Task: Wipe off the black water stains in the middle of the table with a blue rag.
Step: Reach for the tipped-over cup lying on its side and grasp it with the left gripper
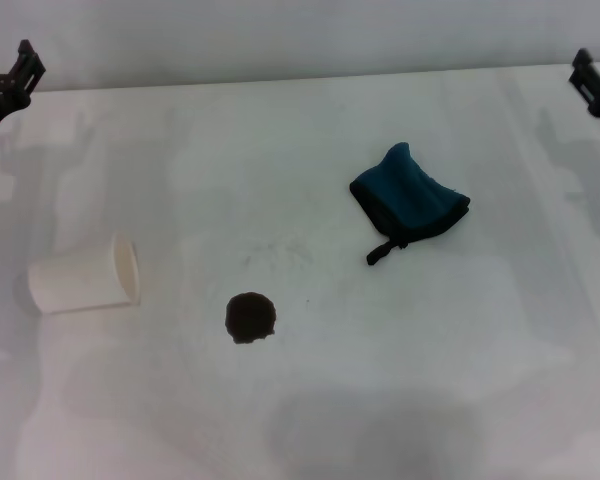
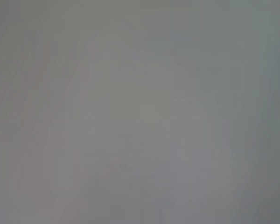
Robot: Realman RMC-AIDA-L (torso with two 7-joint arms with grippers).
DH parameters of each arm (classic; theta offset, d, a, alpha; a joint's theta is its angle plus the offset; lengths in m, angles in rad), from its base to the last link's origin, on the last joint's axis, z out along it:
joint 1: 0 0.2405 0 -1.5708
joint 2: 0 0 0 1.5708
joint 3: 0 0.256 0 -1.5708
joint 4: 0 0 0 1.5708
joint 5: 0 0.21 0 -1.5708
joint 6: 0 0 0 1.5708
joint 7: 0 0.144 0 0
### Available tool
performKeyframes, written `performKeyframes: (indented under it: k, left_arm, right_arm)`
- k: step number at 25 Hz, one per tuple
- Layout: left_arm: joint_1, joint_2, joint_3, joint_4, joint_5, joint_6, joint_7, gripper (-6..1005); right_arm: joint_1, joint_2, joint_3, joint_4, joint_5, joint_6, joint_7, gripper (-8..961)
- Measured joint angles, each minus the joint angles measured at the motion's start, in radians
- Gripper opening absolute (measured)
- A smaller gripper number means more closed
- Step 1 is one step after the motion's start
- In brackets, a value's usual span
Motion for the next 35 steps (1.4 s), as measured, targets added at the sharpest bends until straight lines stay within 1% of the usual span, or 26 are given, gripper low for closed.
performKeyframes:
  k: [3,7,8,9,10,13,14,15,16,18,19,20,23,24,25,27,28,29,30,31,32,33,34,35]
  left_arm:
    - [-0.001,0.000,0.003,0.002,0.010,0.000,-0.001,891]
    - [0.012,0.001,0.005,0.020,0.030,0.029,-0.023,890]
    - [0.015,0.004,0.005,0.027,0.050,0.044,-0.041,890]
    - [0.023,0.022,0.002,0.050,0.112,0.068,-0.132,890]
    - [0.023,0.022,0.002,0.050,0.112,0.068,-0.132,890]
    - [0.023,0.095,0.002,0.072,0.236,0.079,-0.398,891]
    - [0.016,0.158,0.004,0.063,0.376,0.084,-0.660,891]
    - [0.012,0.182,0.005,0.051,0.448,0.092,-0.768,891]
    - [0.012,0.182,0.005,0.051,0.448,0.092,-0.768,891]
    - [-0.002,0.231,0.003,-0.001,0.610,0.161,-0.995,891]
    - [-0.012,0.250,0.002,-0.041,0.690,0.230,-1.096,891]
    - [-0.019,0.264,0.003,-0.083,0.741,0.313,-1.158,891]
    - [-0.040,0.301,0.016,-0.185,0.868,0.529,-1.269,890]
    - [-0.050,0.315,0.033,-0.224,0.909,0.599,-1.310,890]
    - [-0.060,0.324,0.058,-0.251,0.940,0.640,-1.347,890]
    - [-0.082,0.335,0.158,-0.323,0.960,0.684,-1.429,890]
    - [-0.095,0.336,0.246,-0.377,0.959,0.698,-1.473,890]
    - [-0.104,0.334,0.322,-0.425,0.954,0.710,-1.511,891]
    - [-0.117,0.326,0.422,-0.498,0.949,0.734,-1.553,891]
    - [-0.127,0.318,0.473,-0.552,0.957,0.762,-1.568,891]
    - [-0.135,0.310,0.512,-0.604,0.968,0.792,-1.574,891]
    - [-0.135,0.310,0.512,-0.604,0.968,0.792,-1.574,890]
    - [-0.150,0.301,0.539,-0.675,0.993,0.845,-1.556,889]
    - [-0.163,0.295,0.538,-0.740,1.012,0.888,-1.521,888]
  right_arm:
    - [0.006,0.001,0.026,-0.013,0.000,-0.001,0.000,822]
    - [0.010,-0.003,0.035,-0.026,0.001,-0.008,0.003,822]
    - [0.008,-0.003,0.035,-0.032,0.001,-0.008,0.004,822]
    - [0.006,-0.004,0.035,-0.040,0.001,-0.009,0.005,821]
    - [0.004,-0.004,0.035,-0.045,0.001,-0.010,0.006,821]
    - [0.002,-0.005,0.036,-0.052,0.001,-0.012,0.007,821]
    - [0.009,-0.003,0.036,-0.053,0.001,-0.024,0.004,821]
    - [0.009,-0.003,0.036,-0.053,0.001,-0.024,0.004,821]
    - [0.015,-0.003,0.037,-0.053,0.001,-0.037,0.002,821]
    - [0.024,-0.004,0.037,-0.055,0.006,-0.056,0.002,820]
    - [0.026,-0.005,0.038,-0.058,0.009,-0.059,0.003,820]
    - [0.027,-0.006,0.038,-0.063,0.012,-0.061,0.004,820]
    - [0.027,-0.004,0.039,-0.075,0.014,-0.062,0.007,820]
    - [0.027,-0.004,0.039,-0.077,0.014,-0.062,0.007,820]
    - [0.027,-0.004,0.039,-0.077,0.014,-0.062,0.007,820]
    - [0.027,-0.004,0.039,-0.077,0.014,-0.062,0.007,819]
    - [0.027,-0.004,0.038,-0.077,0.014,-0.062,0.007,819]
    - [0.027,-0.004,0.037,-0.077,0.013,-0.063,0.007,819]
    - [0.027,-0.005,0.035,-0.077,0.012,-0.065,0.007,819]
    - [0.028,-0.005,0.034,-0.077,0.011,-0.067,0.007,819]
    - [0.028,-0.005,0.034,-0.077,0.011,-0.071,0.007,819]
    - [0.027,-0.006,0.034,-0.077,0.011,-0.073,0.008,819]
    - [0.027,-0.005,0.034,-0.077,0.011,-0.076,0.008,819]
    - [0.025,-0.005,0.035,-0.075,0.011,-0.077,0.008,818]
